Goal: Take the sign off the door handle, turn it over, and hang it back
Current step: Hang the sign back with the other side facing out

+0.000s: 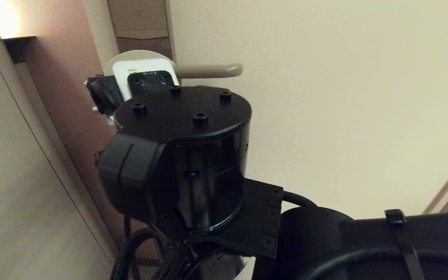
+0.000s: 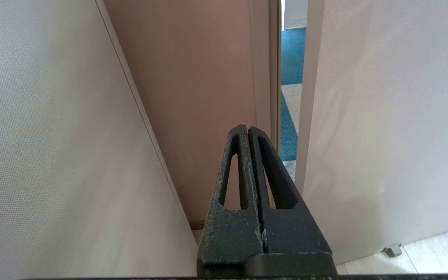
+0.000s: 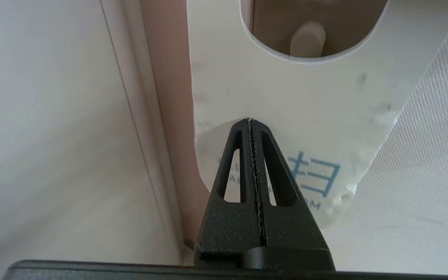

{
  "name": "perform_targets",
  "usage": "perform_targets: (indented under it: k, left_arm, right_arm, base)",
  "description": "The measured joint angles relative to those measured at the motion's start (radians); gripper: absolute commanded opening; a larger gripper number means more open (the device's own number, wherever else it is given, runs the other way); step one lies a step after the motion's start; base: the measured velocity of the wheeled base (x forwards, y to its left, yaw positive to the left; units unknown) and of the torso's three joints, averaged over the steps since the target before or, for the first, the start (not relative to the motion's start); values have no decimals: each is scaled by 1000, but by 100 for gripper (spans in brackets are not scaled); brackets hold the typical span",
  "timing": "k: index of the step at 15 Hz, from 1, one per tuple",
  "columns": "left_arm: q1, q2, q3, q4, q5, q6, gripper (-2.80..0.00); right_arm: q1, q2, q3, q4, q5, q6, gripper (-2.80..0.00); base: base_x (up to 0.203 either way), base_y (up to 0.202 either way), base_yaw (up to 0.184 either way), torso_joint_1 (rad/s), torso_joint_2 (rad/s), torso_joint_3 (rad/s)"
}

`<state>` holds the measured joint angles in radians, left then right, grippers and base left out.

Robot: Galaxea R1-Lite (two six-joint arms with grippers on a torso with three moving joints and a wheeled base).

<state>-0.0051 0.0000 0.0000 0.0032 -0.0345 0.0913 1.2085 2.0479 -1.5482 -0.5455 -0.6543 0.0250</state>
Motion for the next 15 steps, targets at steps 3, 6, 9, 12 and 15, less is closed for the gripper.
perform_targets:
  k: [3, 6, 9, 12, 15]
  left_arm:
    - [1, 0, 0, 0, 0, 0, -280]
    - [1, 0, 0, 0, 0, 0, -280]
    - [0, 0, 0, 0, 0, 0, -280]
    - [1, 0, 0, 0, 0, 0, -280]
    - [0, 0, 0, 0, 0, 0, -280]
  right_arm:
    - [0, -3, 31, 0, -6, -8, -280]
    - [1, -8, 60, 0, -40, -9, -280]
    - [0, -25, 123, -2, -65, -28, -280]
    - [-9, -48, 170, 1, -95, -32, -280]
    - [-38, -84, 237, 2, -99, -37, -280]
  base:
    - [0, 0, 0, 0, 0, 0]
    - [0, 0, 0, 0, 0, 0]
    - [0, 0, 0, 0, 0, 0]
    - [0, 0, 0, 0, 0, 0]
    - [0, 0, 0, 0, 0, 0]
